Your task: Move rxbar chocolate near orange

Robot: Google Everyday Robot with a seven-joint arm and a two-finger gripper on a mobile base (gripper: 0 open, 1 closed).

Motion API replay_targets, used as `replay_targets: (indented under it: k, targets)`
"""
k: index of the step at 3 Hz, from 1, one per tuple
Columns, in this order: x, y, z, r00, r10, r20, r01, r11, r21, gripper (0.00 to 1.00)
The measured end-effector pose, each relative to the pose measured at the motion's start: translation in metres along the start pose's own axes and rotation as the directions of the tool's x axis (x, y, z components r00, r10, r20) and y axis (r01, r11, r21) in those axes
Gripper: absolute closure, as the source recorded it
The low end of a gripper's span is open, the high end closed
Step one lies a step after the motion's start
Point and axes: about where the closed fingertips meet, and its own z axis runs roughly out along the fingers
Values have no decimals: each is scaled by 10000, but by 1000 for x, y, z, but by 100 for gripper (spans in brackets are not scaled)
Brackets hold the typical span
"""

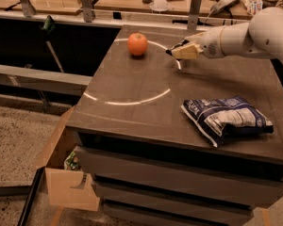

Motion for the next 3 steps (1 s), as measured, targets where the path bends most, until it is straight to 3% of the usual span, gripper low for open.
replay_targets:
  k: [2,3]
  targets:
    - [-23,51,50,9979,-652,-27,642,9878,-1422,100]
    - [-26,58,78,9970,-776,-13,764,9834,-1645,84]
